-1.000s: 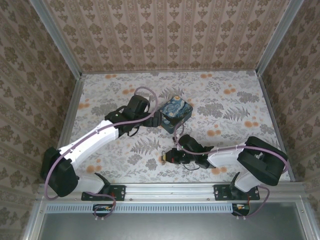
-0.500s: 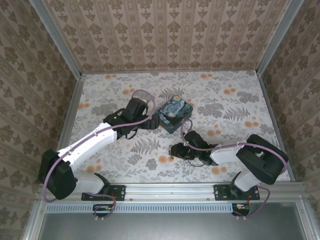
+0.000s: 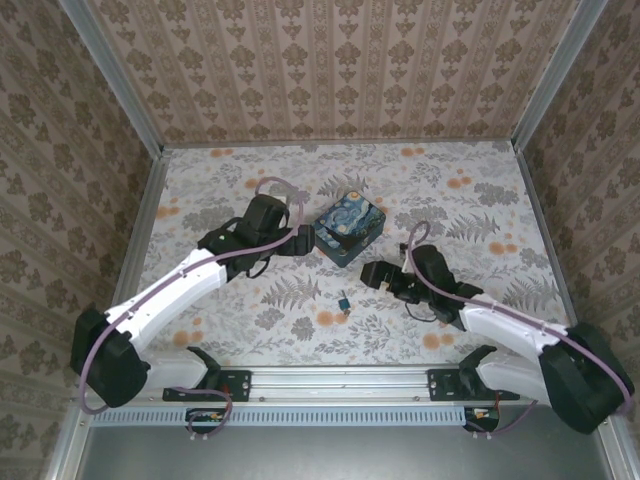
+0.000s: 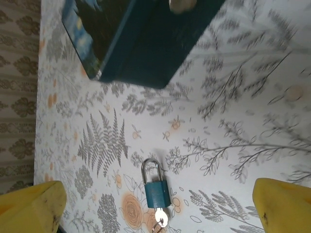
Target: Unlock the padlock with the key
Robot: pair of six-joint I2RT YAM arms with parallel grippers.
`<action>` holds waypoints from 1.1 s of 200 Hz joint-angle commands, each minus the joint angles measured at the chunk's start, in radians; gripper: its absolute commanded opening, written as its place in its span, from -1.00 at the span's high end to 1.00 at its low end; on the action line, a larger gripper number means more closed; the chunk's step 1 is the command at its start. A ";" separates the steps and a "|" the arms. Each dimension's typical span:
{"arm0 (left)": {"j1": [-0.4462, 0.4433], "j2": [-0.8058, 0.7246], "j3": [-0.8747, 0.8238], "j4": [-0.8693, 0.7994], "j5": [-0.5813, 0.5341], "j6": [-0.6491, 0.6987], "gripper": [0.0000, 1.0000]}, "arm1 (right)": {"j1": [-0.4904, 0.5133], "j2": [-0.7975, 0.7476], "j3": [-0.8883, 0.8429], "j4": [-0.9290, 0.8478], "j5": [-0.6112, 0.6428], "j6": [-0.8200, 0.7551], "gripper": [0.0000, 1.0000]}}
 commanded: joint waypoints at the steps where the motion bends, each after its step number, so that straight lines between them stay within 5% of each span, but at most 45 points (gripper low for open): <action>1: 0.012 -0.050 -0.006 -0.020 -0.058 0.010 -1.00 | -0.052 -0.093 0.066 -0.204 0.022 -0.093 -0.99; 39: 0.019 -0.148 -0.042 -0.010 -0.179 0.061 -1.00 | -0.142 -0.180 0.135 -0.324 0.062 -0.187 -0.99; 125: 0.042 -0.422 -0.305 0.243 -0.507 0.299 -1.00 | -0.215 -0.189 0.213 -0.335 0.456 -0.302 -0.99; 152: 0.075 -0.465 -0.366 0.303 -0.535 0.326 -1.00 | -0.234 -0.178 0.234 -0.309 0.557 -0.331 -0.99; 220: 0.292 -0.470 -0.489 0.481 -0.387 0.383 -1.00 | -0.260 -0.169 0.150 -0.039 0.780 -0.504 -0.99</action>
